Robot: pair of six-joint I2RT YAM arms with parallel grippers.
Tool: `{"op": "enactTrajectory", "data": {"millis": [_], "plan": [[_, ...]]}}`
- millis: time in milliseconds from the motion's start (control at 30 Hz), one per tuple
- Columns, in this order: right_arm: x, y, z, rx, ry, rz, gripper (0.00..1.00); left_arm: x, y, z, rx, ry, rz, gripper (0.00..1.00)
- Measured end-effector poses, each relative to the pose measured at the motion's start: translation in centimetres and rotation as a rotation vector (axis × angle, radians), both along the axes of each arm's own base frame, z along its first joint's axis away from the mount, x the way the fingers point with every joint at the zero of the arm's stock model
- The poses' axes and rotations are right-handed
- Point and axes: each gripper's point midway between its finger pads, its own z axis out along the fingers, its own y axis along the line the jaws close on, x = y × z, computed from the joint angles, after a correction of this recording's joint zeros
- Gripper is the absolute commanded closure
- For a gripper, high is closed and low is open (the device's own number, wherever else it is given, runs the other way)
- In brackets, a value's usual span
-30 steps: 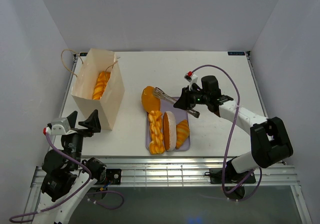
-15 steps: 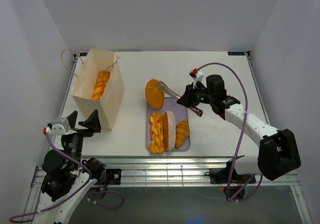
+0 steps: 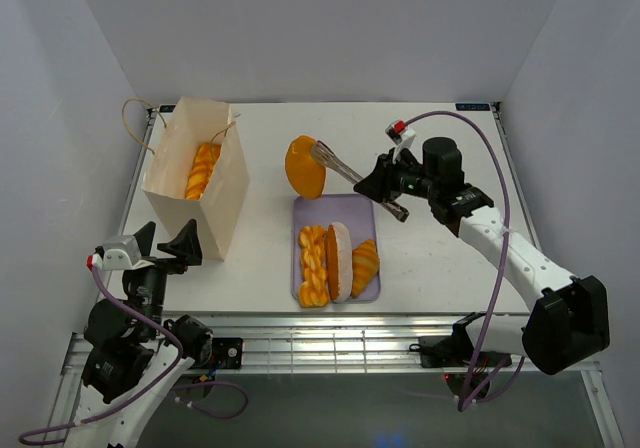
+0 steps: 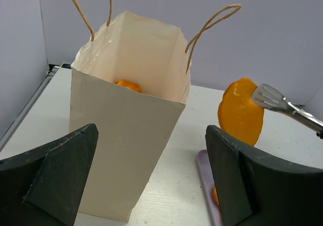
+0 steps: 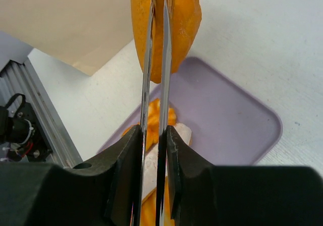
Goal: Place the fake bread into the paper bag
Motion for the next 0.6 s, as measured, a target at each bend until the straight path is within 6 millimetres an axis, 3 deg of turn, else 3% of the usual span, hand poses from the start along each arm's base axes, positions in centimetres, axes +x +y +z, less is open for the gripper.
{"op": "enactTrajectory", "data": {"millis": [300, 600], "plan": [[-1.3, 1.7, 9.9, 0.128, -0.169, 0.111, 0.74, 0.0, 0.0, 0.0, 0.000, 0.000, 0.000, 0.02], [-2.2, 4.0, 22.5, 0.270, -0.393, 0.211, 0.75, 0.0, 0.0, 0.0, 0.000, 0.000, 0.000, 0.02]]}}
